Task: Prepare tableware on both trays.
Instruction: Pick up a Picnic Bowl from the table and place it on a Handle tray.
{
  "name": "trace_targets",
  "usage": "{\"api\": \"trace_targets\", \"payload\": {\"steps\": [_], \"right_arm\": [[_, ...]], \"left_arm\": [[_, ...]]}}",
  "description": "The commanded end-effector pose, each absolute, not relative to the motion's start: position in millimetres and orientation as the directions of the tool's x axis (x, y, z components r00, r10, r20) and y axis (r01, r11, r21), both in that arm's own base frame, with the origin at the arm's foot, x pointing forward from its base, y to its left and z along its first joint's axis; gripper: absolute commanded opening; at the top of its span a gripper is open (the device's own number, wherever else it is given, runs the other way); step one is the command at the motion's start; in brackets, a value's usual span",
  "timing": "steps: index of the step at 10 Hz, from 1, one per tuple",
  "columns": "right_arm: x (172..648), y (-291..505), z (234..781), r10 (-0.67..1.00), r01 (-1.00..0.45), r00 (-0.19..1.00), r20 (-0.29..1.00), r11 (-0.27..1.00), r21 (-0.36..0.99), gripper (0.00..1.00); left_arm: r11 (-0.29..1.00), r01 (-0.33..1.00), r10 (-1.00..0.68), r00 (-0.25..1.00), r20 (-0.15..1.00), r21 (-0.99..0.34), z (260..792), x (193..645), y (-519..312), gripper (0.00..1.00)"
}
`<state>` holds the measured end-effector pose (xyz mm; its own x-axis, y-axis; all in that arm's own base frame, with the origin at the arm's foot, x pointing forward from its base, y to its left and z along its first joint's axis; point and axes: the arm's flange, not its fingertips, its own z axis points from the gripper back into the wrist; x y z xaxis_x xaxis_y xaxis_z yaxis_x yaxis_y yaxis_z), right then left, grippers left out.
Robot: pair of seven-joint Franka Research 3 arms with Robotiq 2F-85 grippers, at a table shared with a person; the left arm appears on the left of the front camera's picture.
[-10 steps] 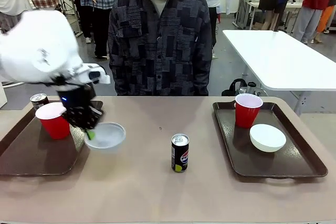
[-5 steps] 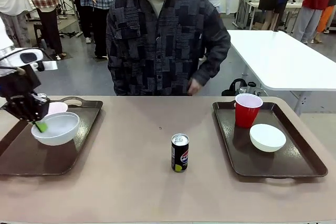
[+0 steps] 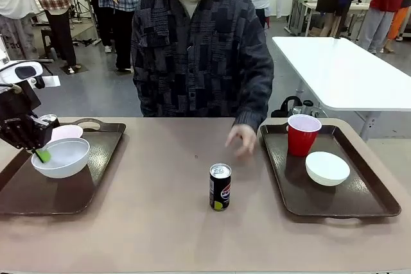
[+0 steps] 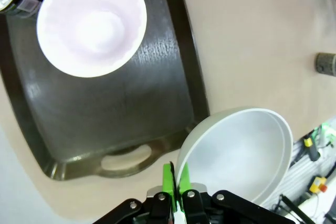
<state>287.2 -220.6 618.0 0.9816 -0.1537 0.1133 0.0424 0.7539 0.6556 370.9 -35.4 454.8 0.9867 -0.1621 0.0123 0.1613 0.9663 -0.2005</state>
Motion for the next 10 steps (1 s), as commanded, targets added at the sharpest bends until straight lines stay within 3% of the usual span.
{"api": "trace_targets", "payload": {"steps": [1,2,6,10], "right_arm": [[286.3,-217.3,617.5,-0.156,0.041,0.981,0.114,0.743,0.668,0.95],[286.3,-217.3,617.5,-0.156,0.041,0.981,0.114,0.743,0.668,0.95],[286.3,-217.3,617.5,-0.156,0.041,0.981,0.114,0.743,0.668,0.95],[286.3,-217.3,617.5,-0.156,0.041,0.981,0.114,0.743,0.668,0.95]], "left_arm": [[0.965,0.165,-0.167,0.986,0.005,-0.202,454.7,371.6,-36.0,0.0],[0.966,0.161,-0.162,0.987,0.012,-0.201,454.8,370.9,-35.4,0.04],[0.946,0.151,-0.178,0.982,-0.07,-0.286,412.7,408.8,18.1,0.04],[0.952,0.22,-0.236,0.97,-0.052,-0.214,384.5,412.2,29.6,0.04]]}}
